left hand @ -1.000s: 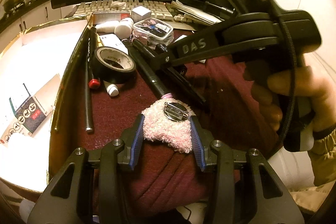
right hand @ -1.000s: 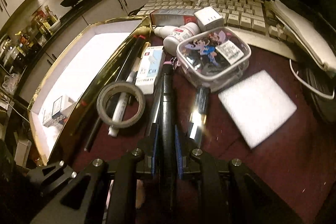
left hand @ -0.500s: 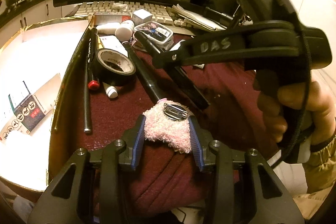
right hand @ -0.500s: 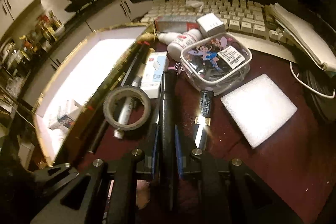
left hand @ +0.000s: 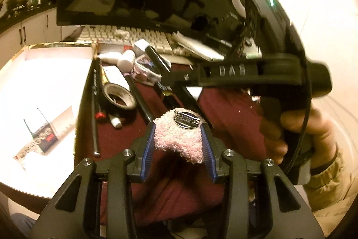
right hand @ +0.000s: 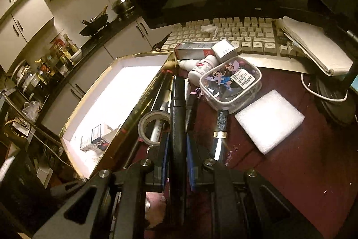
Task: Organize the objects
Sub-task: 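Place the pink pouch and black marker into the white tray, open both grippers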
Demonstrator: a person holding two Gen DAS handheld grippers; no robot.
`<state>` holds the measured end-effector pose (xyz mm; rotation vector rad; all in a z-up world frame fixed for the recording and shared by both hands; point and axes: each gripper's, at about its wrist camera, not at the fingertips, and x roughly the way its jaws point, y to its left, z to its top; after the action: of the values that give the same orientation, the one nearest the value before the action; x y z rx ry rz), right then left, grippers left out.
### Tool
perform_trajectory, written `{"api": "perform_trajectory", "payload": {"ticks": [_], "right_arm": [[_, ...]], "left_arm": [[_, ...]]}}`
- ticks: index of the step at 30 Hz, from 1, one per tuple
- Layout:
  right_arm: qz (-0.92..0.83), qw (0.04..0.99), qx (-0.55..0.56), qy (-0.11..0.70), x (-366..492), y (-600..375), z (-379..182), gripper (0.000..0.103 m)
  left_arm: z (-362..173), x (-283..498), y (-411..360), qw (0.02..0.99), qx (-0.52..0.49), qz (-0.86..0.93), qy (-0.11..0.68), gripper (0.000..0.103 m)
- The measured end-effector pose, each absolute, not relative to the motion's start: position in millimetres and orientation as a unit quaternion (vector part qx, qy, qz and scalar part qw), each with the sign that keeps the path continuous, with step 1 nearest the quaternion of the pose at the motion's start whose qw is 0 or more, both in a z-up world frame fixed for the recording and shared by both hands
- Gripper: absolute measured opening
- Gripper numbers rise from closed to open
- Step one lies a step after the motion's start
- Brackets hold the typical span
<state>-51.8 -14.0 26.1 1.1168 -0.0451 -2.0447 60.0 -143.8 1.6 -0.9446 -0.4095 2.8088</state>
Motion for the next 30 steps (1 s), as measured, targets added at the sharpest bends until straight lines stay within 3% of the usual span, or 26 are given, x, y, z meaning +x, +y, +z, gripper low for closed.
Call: {"api": "perform_trajectory", "payload": {"ticks": [14, 21, 30], "right_arm": [[-0.78, 0.437, 0.448, -0.013, -36, -55, 27, 0.013], [-0.766, 0.455, 0.454, -0.017, -36, -85, 28, 0.013], [-0.762, 0.463, 0.45, -0.05, -63, -139, 38, 0.013]], "left_arm": [[26, 92, -249, -0.085, -0.264, 0.943, -0.184, 0.039], [11, 102, -301, -0.193, -0.266, 0.92, -0.211, 0.039], [-19, 87, -331, -0.221, -0.301, 0.9, -0.226, 0.039]]}}
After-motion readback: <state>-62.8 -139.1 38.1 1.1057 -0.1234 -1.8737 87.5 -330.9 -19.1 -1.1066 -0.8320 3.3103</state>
